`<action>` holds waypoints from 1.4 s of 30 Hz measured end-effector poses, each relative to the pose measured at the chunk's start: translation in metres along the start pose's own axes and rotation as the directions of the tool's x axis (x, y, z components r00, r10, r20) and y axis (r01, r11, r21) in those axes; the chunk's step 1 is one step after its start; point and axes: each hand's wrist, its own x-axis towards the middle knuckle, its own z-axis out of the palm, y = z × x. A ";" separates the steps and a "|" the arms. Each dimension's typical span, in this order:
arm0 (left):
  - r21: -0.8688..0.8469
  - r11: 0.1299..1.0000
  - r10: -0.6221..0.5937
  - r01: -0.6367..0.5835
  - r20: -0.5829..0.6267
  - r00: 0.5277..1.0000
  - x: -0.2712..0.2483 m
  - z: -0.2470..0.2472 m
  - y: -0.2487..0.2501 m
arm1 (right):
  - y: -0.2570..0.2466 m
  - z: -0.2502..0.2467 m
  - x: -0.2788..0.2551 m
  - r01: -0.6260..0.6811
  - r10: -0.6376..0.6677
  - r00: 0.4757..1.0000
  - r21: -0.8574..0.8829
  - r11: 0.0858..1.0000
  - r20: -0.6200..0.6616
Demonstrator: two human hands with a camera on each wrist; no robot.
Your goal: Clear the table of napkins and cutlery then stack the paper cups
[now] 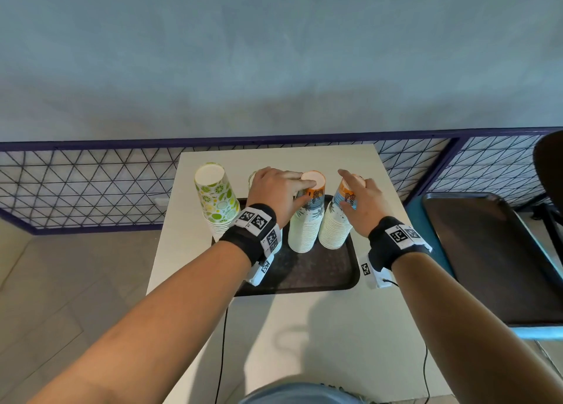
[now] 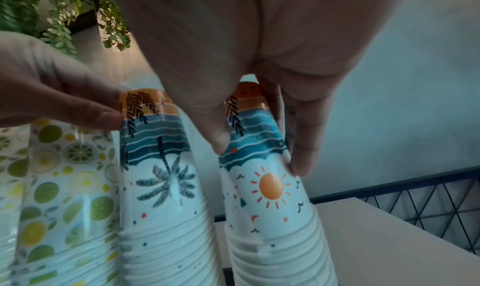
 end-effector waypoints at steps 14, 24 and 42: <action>0.002 1.000 -0.025 0.024 0.009 1.000 -0.001 -0.005 0.007 | 0.001 0.001 -0.002 -0.010 0.011 1.000 -0.019 1.000 0.019; 0.040 0.975 -0.221 0.220 0.024 0.975 -0.011 -0.029 -0.022 | -0.007 -0.007 0.003 -0.023 0.023 1.000 -0.026 0.999 -0.004; 0.034 0.957 -0.289 0.288 0.180 0.940 -0.015 -0.022 -0.032 | -0.010 0.000 0.005 -0.080 0.079 0.994 0.008 0.997 0.074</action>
